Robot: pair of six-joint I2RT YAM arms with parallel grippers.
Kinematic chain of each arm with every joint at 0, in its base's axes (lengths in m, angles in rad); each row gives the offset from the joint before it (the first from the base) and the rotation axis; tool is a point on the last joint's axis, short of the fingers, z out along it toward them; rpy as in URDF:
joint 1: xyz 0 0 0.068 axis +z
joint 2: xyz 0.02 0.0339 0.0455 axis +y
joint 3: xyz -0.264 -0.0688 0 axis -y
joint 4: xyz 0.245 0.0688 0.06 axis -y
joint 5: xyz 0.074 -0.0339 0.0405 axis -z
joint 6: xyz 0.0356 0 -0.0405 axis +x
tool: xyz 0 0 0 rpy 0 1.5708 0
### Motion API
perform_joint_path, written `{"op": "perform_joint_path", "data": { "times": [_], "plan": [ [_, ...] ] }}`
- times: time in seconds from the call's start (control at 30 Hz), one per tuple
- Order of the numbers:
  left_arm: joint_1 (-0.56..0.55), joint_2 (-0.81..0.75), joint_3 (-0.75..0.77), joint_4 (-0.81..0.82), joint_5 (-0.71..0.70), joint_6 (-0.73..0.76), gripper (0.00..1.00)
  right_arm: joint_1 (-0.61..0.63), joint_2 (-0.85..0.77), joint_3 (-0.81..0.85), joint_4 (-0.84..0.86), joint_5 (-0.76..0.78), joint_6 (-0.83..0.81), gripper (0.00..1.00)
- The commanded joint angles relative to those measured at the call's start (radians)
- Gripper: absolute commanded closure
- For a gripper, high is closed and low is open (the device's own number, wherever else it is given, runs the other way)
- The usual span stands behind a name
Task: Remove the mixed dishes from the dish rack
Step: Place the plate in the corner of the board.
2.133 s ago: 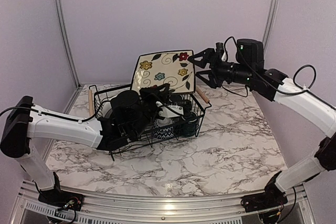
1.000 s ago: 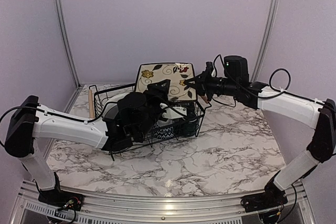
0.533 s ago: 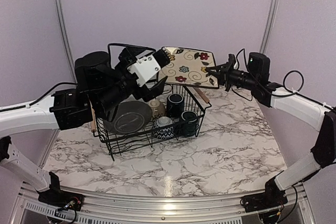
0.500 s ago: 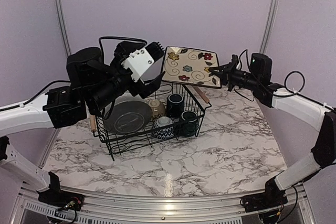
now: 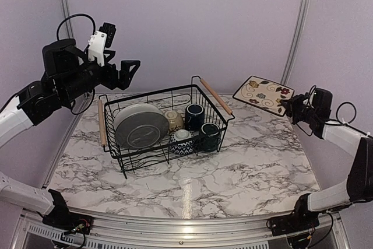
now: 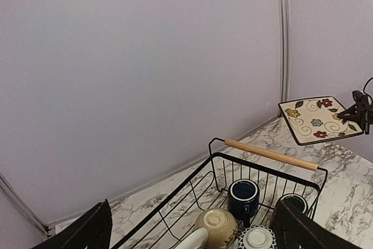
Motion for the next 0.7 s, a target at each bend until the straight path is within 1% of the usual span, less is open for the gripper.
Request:
{"op": "perform_joint_path", "data": {
  "times": [0.0, 0.2, 0.37, 0.47, 0.53, 0.67],
  "plan": [
    [0.057, -0.032, -0.015, -0.079, 0.113, -0.182, 0.01, -0.086, -0.09, 0.013, 0.242, -0.038, -0.005, 1.0],
    [0.121, -0.015, -0.028, -0.089, 0.155, -0.293, 0.01, -0.106, -0.068, 0.023, 0.136, 0.027, -0.154, 1.0],
    [0.137, -0.01, -0.069, -0.048, 0.176, -0.347, 0.01, -0.106, 0.002, 0.028, 0.135, 0.047, -0.266, 1.0],
    [0.138, 0.004, -0.065, -0.058, 0.182, -0.356, 0.01, -0.106, 0.057, 0.017, 0.173, 0.033, -0.304, 1.0],
    [0.138, 0.007, -0.065, -0.064, 0.182, -0.358, 0.01, -0.106, 0.096, 0.003, 0.232, 0.009, -0.31, 1.0],
    [0.143, 0.007, -0.072, -0.059, 0.179, -0.368, 0.01, -0.103, 0.168, -0.011, 0.305, 0.03, -0.325, 1.0]
  ]
}}
